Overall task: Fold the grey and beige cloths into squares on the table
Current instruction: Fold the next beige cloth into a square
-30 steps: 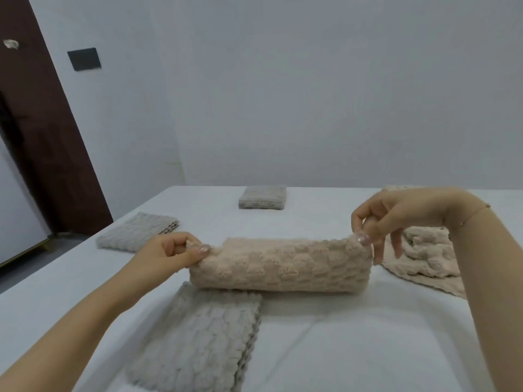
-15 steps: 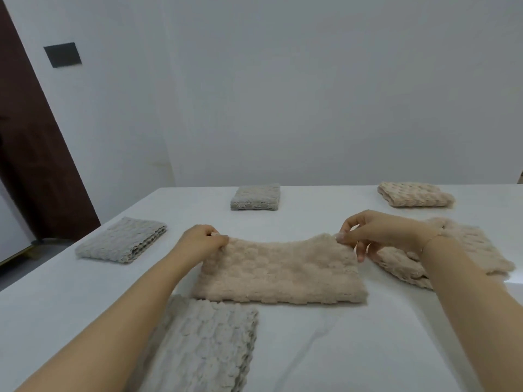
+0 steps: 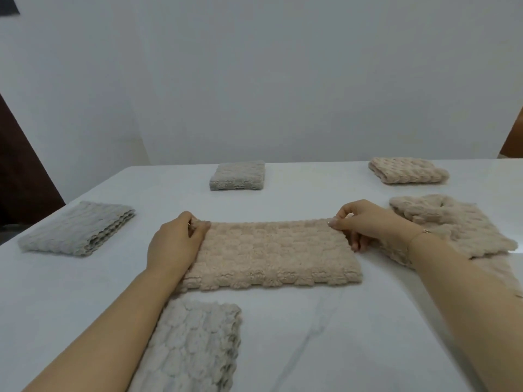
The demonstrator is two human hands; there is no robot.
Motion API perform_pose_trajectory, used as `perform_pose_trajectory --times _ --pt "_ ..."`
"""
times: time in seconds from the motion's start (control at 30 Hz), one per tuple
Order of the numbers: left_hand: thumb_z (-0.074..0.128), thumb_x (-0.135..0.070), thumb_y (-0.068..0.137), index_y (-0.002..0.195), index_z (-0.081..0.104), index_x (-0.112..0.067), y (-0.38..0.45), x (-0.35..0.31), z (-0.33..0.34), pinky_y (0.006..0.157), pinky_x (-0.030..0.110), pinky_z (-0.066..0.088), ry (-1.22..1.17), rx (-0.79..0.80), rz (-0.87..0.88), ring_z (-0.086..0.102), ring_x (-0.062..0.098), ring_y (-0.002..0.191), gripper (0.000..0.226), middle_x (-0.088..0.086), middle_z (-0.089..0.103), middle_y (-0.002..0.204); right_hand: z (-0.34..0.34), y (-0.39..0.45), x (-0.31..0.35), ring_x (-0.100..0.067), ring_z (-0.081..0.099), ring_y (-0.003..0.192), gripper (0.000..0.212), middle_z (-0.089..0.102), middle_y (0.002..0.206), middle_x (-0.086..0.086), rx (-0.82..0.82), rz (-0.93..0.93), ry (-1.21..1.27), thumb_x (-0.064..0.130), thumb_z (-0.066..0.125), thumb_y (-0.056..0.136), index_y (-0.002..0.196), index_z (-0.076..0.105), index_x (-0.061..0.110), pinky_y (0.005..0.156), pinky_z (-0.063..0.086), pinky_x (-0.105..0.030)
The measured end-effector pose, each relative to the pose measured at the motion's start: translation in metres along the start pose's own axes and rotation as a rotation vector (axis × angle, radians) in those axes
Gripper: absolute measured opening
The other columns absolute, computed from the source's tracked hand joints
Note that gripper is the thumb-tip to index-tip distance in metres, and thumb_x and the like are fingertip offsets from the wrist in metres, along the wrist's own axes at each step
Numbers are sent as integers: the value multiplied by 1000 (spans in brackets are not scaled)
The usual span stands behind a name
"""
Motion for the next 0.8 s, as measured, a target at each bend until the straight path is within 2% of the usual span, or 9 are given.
perform_pose_trajectory --times 0.17,0.37,0.57,0.63,0.7,0.73,0.8 --pt "51 -39 95 72 44 -13 4 2 7 54 32 30 -32 13 -4 50 23 67 35 0 51 65 -1 -1 2 -10 52 32 21 55 55 -6 -52 19 -60 23 61 92 85 55 5 37 45 -22" --pt "48 -40 96 72 38 -14 9 2 12 55 34 29 74 33 -8 48 26 68 36 0 47 64 -3 -1 7 -7 46 25 23 54 45 -2 -125 2 -178 25 53 96 82 51 8 31 38 -15" --pt "45 -38 97 83 43 -13 9 2 17 59 33 33 140 51 5 49 25 73 29 5 56 78 -4 2 10 -16 54 40 30 69 67 -15 -197 0 -368 31 58 93 72 57 9 39 40 -19" --pt "45 -43 96 92 47 -11 9 5 13 62 35 37 103 22 -17 53 26 77 33 9 60 87 -9 -2 17 -19 57 54 23 70 80 -16 -263 -15 -486 28 59 91 82 57 8 48 40 -25" --pt "43 -45 96 103 50 -11 5 2 -1 68 37 42 34 -54 -19 55 27 86 36 10 60 98 -16 -9 37 -25 56 75 18 66 95 -14 -401 -98 -635 22 56 91 100 52 7 56 38 -30" --pt "42 -43 96 109 51 -11 3 -6 -11 73 38 43 54 -110 20 55 27 92 36 9 59 104 -15 -13 50 -26 56 83 21 63 102 -13 -448 -166 -659 19 53 91 108 50 7 61 40 -32" --pt "43 -37 97 117 54 -10 -4 -33 -29 83 42 42 146 -213 162 52 28 105 35 9 59 115 2 -21 75 -24 54 107 31 58 122 -9 -438 -314 -630 20 47 95 124 49 9 83 45 -34"
Point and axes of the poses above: each hand's wrist, its own y-axis towards the middle knuckle, its own z-axis out of the palm, x = y × z, the point moved 10 cm from there along y, towards the middle knuckle
